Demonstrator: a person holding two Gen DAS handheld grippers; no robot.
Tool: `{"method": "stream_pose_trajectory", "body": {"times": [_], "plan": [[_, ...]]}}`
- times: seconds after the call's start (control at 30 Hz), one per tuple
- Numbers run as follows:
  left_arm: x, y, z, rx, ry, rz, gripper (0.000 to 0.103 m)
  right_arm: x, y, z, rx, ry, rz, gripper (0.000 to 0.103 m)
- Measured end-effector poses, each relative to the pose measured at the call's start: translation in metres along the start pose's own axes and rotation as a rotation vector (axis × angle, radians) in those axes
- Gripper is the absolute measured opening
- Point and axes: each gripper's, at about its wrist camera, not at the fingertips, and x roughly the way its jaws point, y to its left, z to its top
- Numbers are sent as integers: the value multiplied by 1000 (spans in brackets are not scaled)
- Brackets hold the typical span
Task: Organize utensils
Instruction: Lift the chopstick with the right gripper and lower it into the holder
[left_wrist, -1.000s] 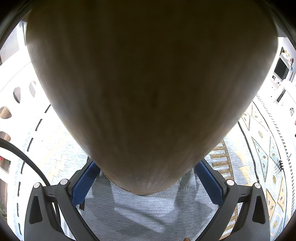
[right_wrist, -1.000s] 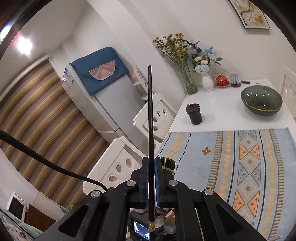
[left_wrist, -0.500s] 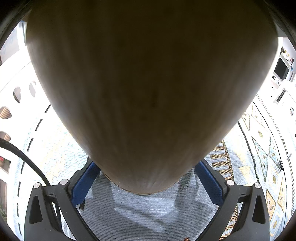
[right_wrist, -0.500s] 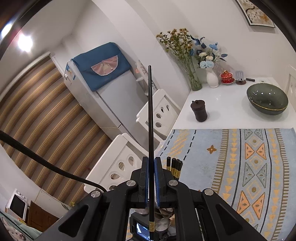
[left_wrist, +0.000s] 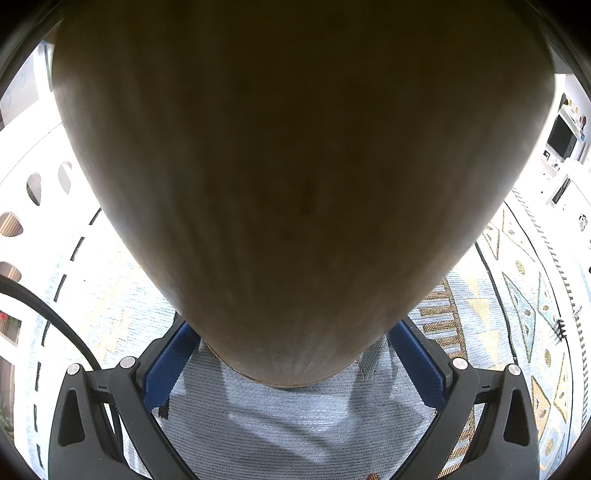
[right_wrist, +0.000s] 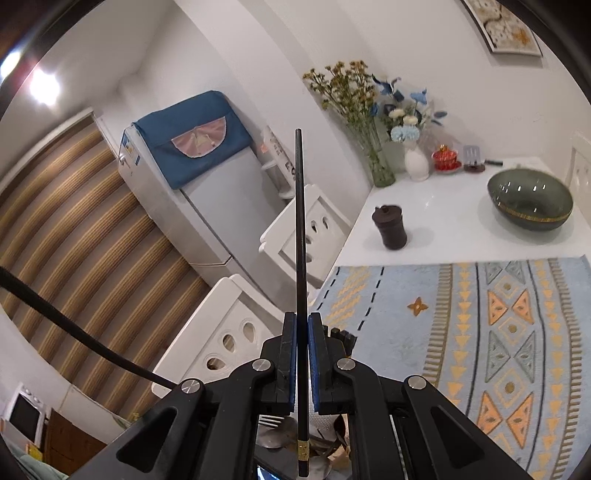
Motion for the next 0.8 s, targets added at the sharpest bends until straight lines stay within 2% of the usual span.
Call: {"method": "stream_pose_trajectory", "body": {"times": [0.13, 0.27, 0.4, 0.57, 0.8], "plan": [[0, 0, 0, 0, 0, 0, 103, 12, -5, -4, 5, 16, -20, 5], [-1, -2, 1, -1, 0, -1, 103, 21, 0, -4, -4, -8, -50, 5], [-1, -1, 1, -1, 0, 0, 102, 36, 17, -13, -98, -35, -159, 5], [-1, -1, 1, -3, 0, -3, 102, 54, 20, -39, -128, -3, -227, 5], [-2, 0, 1, -5, 0, -6, 102, 53, 21, -52, -184, 37, -244, 5]]}}
